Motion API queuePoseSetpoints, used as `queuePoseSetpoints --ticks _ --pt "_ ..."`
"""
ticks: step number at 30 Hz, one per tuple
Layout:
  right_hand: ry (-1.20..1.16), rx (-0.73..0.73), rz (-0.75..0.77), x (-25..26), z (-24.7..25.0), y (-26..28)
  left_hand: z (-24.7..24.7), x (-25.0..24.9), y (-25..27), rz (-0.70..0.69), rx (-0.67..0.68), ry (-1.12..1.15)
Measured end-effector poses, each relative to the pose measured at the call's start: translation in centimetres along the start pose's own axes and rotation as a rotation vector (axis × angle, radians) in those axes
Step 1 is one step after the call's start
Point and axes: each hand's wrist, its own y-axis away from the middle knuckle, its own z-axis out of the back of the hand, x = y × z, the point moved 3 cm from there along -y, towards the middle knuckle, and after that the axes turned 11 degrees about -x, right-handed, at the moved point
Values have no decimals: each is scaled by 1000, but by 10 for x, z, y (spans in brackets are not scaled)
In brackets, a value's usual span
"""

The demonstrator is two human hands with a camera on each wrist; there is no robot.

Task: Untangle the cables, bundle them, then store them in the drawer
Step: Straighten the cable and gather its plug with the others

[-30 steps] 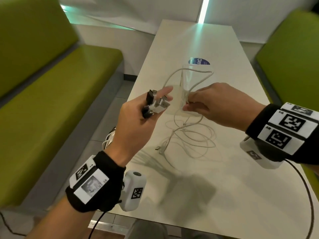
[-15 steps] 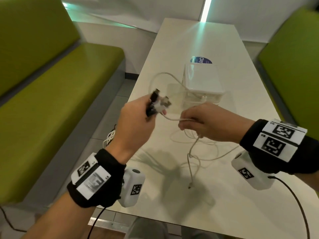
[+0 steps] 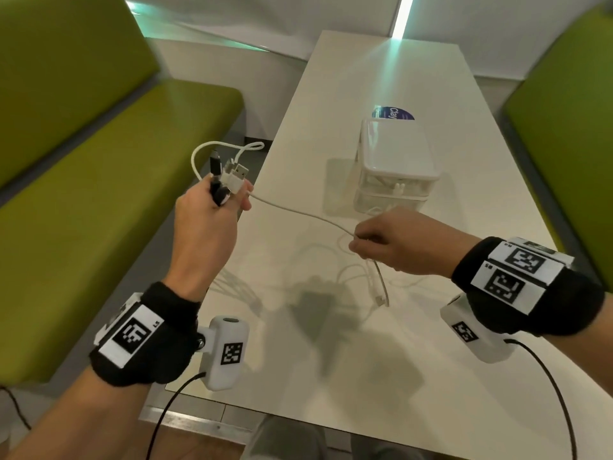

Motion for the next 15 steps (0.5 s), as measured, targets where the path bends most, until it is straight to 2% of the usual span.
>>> queuePoseSetpoints --ticks 4,8,11,15 --pt "79 22 -1 -3 -9 6 20 17 -25 136 -112 146" --pt "62 -6 -30 -5 -17 5 37 20 -44 148 -195 132" --pt "134 13 -121 -13 -23 7 47 24 -53 205 -309 177" --pt "112 -34 -189 -25 -20 14 54 38 -53 248 -315 125"
